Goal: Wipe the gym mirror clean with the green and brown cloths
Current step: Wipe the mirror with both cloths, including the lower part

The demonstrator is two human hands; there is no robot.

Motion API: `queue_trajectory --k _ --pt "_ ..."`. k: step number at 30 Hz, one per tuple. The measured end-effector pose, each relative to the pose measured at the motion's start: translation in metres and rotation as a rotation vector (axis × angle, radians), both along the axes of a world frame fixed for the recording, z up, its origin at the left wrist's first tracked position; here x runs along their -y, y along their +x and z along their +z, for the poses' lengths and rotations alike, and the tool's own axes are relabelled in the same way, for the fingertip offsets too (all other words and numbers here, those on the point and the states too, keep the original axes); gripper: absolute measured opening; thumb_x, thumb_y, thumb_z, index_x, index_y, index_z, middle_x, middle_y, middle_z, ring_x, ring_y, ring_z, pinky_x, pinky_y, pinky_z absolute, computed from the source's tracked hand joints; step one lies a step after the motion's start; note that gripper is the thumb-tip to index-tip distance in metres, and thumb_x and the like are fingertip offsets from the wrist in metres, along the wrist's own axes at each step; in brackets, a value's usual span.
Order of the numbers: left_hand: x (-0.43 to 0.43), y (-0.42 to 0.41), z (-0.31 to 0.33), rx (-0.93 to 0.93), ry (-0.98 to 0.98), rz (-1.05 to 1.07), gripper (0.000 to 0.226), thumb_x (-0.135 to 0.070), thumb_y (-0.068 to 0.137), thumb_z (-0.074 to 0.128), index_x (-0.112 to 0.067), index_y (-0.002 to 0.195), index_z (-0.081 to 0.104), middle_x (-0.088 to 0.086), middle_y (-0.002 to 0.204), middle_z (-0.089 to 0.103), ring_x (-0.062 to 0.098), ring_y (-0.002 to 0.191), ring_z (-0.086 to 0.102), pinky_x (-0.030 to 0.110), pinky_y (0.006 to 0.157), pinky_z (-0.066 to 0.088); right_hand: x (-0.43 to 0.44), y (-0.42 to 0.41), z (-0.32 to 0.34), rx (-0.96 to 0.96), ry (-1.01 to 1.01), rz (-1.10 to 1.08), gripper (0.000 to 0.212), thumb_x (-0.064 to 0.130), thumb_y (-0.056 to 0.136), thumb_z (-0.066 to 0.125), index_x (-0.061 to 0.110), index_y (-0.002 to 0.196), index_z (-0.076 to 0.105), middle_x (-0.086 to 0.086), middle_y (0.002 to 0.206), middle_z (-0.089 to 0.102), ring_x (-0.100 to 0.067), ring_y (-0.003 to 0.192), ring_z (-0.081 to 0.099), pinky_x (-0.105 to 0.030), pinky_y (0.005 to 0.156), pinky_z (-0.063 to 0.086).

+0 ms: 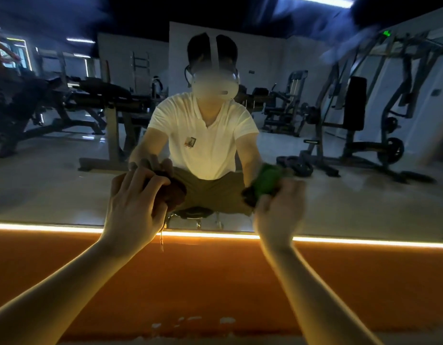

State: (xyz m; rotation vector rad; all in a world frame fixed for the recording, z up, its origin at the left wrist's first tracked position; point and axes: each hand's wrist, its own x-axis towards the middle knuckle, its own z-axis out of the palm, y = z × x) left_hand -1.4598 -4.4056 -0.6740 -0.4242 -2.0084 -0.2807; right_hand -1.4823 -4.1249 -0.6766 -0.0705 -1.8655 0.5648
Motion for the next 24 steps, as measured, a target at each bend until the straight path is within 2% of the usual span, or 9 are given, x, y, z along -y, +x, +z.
queue_trajectory --k 3,5,7,10,13,16,18,22,24 --pt "0.013 -0.001 0.002 -0.021 0.02 0.017 0.031 -0.012 0.082 0.068 -0.005 0.112 0.063 0.019 0.113 0.058 0.038 0.106 0.057 0.047 0.094 0.04 0.081 0.009 -0.022 0.023 0.345 0.264 0.016 0.015 0.091 0.067 0.014 0.106 0.062 -0.007 0.109 0.06 -0.008 0.095 0.05 -0.021 0.077 0.048" --pt "0.022 -0.001 0.005 0.0 0.049 0.018 0.033 -0.022 0.084 0.057 -0.005 0.112 0.062 0.019 0.114 0.056 0.037 0.105 0.055 0.047 0.094 0.038 0.111 0.014 -0.037 0.146 0.655 0.442 0.027 0.018 0.086 0.074 0.015 0.11 0.064 -0.008 0.111 0.058 -0.019 0.101 0.055 -0.034 0.085 0.052" --pt "0.025 -0.003 0.005 0.006 0.054 0.007 0.035 -0.025 0.084 0.053 -0.004 0.111 0.063 0.02 0.114 0.056 0.038 0.106 0.054 0.047 0.094 0.038 0.107 0.012 -0.043 0.183 0.814 0.459 0.031 0.023 0.085 0.075 0.017 0.113 0.064 -0.007 0.11 0.056 -0.022 0.099 0.056 -0.037 0.087 0.052" --pt "0.023 -0.007 0.004 -0.033 0.043 -0.011 0.033 -0.02 0.084 0.059 -0.003 0.111 0.064 0.02 0.113 0.057 0.039 0.106 0.054 0.046 0.093 0.038 0.064 0.009 -0.029 0.127 0.689 0.365 0.022 0.026 0.088 0.07 0.017 0.107 0.063 -0.006 0.109 0.057 -0.019 0.098 0.057 -0.035 0.083 0.053" --pt "0.02 -0.011 0.004 -0.07 0.018 -0.042 0.034 -0.023 0.086 0.062 -0.004 0.114 0.064 0.019 0.115 0.056 0.037 0.106 0.053 0.046 0.091 0.038 0.003 0.004 0.003 0.04 0.367 0.107 0.013 0.021 0.093 0.058 0.014 0.105 0.056 -0.009 0.106 0.059 -0.018 0.09 0.055 -0.036 0.075 0.053" --pt "0.015 -0.012 0.005 -0.07 0.015 -0.045 0.035 -0.025 0.088 0.061 -0.005 0.116 0.066 0.017 0.116 0.057 0.038 0.109 0.054 0.047 0.093 0.038 -0.042 0.008 0.029 0.01 -0.147 -0.047 0.028 0.021 0.088 0.044 0.008 0.111 0.053 -0.014 0.113 0.056 -0.014 0.092 0.048 -0.046 0.078 0.056" --pt "0.014 -0.012 0.007 -0.05 -0.001 -0.048 0.035 -0.026 0.089 0.059 -0.007 0.118 0.065 0.015 0.116 0.057 0.038 0.111 0.055 0.05 0.095 0.039 -0.045 0.01 0.033 -0.012 -0.322 -0.066 0.043 0.031 0.086 0.038 0.004 0.115 0.052 -0.016 0.119 0.053 -0.014 0.096 0.044 -0.046 0.082 0.054" --pt "0.022 -0.011 0.01 -0.076 0.009 -0.03 0.036 -0.026 0.089 0.059 -0.009 0.121 0.063 0.016 0.117 0.058 0.038 0.11 0.056 0.049 0.095 0.038 0.004 0.0 0.031 -0.111 -0.272 0.013 0.03 0.002 0.09 0.049 0.009 0.118 0.054 -0.012 0.123 0.051 -0.019 0.101 0.053 -0.047 0.082 0.057" --pt "0.029 -0.01 0.009 -0.096 0.056 -0.015 0.037 -0.027 0.09 0.058 -0.009 0.122 0.06 0.02 0.118 0.058 0.039 0.11 0.055 0.049 0.095 0.039 0.041 -0.005 0.036 -0.115 -0.153 0.103 0.032 0.004 0.091 0.049 0.012 0.122 0.055 -0.012 0.128 0.052 -0.021 0.107 0.058 -0.037 0.083 0.056"
